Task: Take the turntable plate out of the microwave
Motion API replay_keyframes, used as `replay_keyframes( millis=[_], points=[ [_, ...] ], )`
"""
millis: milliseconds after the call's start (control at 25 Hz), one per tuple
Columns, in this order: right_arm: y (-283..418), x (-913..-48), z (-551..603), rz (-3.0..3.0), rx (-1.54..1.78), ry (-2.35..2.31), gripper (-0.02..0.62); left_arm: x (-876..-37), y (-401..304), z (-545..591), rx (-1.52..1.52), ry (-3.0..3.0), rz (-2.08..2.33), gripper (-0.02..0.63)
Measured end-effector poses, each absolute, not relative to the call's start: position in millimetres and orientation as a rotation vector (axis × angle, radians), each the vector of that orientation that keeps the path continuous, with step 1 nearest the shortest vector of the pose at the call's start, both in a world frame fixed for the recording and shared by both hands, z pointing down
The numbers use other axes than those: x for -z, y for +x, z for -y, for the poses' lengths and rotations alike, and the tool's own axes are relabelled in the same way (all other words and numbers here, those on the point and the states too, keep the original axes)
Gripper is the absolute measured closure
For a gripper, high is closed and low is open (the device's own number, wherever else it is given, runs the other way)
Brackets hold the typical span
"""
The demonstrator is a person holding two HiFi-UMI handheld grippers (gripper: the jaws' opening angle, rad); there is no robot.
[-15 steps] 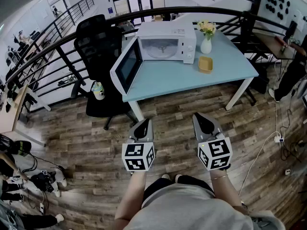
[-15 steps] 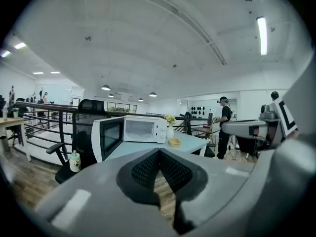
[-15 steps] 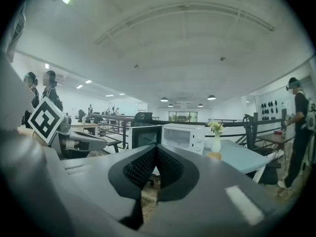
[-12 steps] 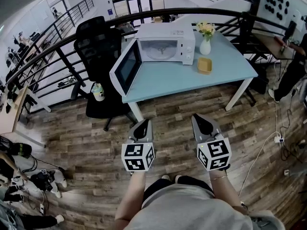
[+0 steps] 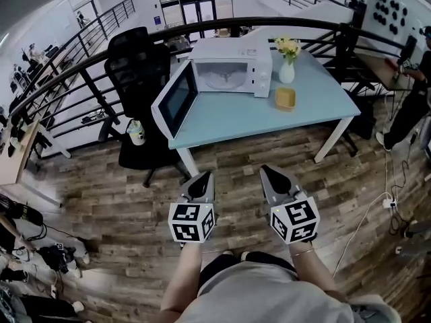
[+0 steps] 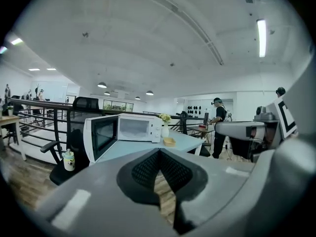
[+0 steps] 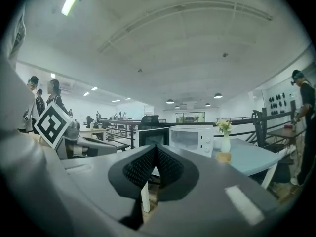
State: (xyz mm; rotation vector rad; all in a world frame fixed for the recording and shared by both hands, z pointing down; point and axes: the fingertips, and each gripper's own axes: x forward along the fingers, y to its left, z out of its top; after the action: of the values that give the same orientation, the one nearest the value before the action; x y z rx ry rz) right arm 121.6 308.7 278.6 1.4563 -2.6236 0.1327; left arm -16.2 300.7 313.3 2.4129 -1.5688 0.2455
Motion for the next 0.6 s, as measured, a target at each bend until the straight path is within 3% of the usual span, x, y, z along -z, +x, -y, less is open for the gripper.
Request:
replay_keyframes(
  millis=[600],
  points=[
    [130.2, -315.9, -295.5, 2.639, -0.22, 1.357, 0.58, -331.5, 3.5, -283.7, -0.212, 2.354, 1.575, 0.604]
  ],
)
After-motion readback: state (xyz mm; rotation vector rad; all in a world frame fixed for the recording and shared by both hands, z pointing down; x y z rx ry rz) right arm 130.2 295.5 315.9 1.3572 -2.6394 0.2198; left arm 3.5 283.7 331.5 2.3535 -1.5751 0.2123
